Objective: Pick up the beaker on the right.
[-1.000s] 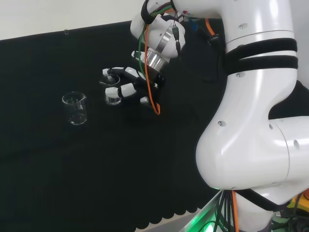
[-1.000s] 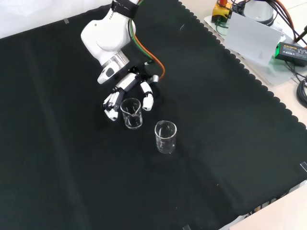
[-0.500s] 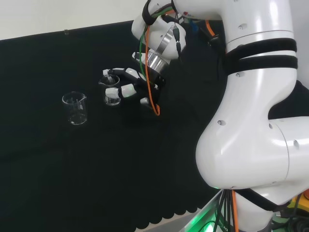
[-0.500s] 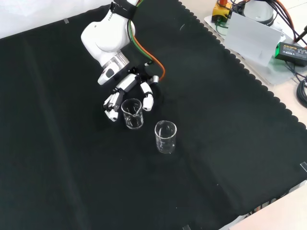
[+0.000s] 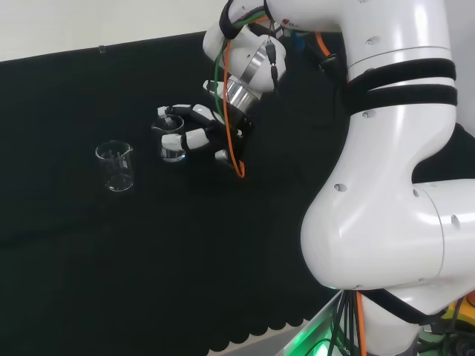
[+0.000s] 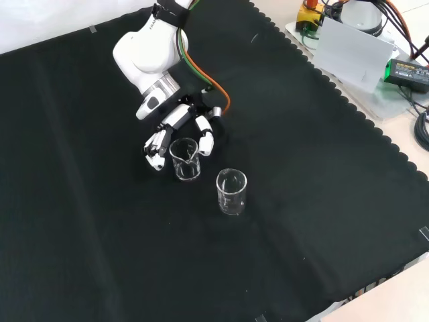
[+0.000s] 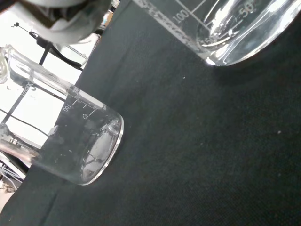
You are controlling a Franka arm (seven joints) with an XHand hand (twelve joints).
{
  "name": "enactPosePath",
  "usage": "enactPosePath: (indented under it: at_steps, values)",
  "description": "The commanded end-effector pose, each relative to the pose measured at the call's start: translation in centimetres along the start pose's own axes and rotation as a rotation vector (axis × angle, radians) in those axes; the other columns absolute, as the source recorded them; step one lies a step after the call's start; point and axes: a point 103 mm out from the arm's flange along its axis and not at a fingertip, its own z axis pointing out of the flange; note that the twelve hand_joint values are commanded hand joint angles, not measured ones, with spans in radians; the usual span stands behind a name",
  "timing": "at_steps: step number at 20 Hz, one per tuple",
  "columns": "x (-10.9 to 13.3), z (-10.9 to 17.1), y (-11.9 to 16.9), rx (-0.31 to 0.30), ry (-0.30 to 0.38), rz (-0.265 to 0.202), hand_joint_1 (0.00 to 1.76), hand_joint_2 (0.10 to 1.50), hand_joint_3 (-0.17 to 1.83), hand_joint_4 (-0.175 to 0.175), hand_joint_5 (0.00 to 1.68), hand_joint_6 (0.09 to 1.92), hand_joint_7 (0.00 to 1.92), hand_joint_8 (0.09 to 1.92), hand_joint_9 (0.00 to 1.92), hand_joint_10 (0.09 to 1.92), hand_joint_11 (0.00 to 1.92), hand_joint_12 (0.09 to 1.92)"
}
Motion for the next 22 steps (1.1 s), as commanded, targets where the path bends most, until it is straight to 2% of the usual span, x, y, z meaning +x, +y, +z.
enactPosePath:
  at_steps: [1,9,12,14,15,16,17,18,19,20,22]
  values:
    - [0.0,0.2,0.0,0.002,-0.003,0.002,0.81,0.54,0.59,-0.058,0.43,0.09,0.31,0.63,0.36,0.65,0.0,1.22]
    - [0.2,0.8,0.8,0.003,-0.014,0.002,0.82,0.55,0.59,-0.058,0.45,0.09,0.32,0.63,0.37,0.65,0.0,1.22]
    - [-0.1,0.1,0.3,-0.008,0.003,-0.008,0.82,0.55,0.59,-0.056,0.46,0.09,0.33,0.63,0.37,0.65,0.0,1.22]
    - [0.0,0.2,0.3,-0.022,-0.009,-0.01,0.83,0.58,0.58,-0.052,0.51,0.09,0.36,0.62,0.39,0.64,0.0,1.25]
    - [0.1,0.3,0.4,-0.036,-0.014,-0.008,0.84,0.63,0.57,-0.045,0.59,0.13,0.4,0.61,0.42,0.63,0.0,1.28]
    - [0.2,0.4,0.6,-0.047,-0.032,-0.006,0.85,0.69,0.56,-0.033,0.71,0.24,0.47,0.59,0.47,0.62,0.01,1.31]
    - [0.2,0.4,0.7,-0.053,-0.032,-0.01,0.9,0.82,0.43,0.044,0.82,0.54,0.57,0.59,0.54,0.62,0.06,1.33]
    - [0.2,0.1,0.5,-0.067,-0.022,-0.012,0.95,0.93,0.29,0.104,0.89,0.77,0.66,0.58,0.6,0.61,0.11,1.33]
    - [0.2,0.0,0.5,-0.073,-0.022,-0.008,0.98,1.0,0.19,0.14,0.94,0.89,0.74,0.57,0.66,0.61,0.17,1.33]
    - [0.3,0.2,0.8,-0.084,-0.077,0.045,1.0,1.04,0.13,0.158,0.96,0.94,0.8,0.56,0.71,0.6,0.22,1.32]
    - [0.5,0.3,1.1,-0.089,-0.098,0.048,1.02,1.07,0.06,0.171,1.0,0.96,0.89,0.53,0.8,0.56,0.32,1.29]
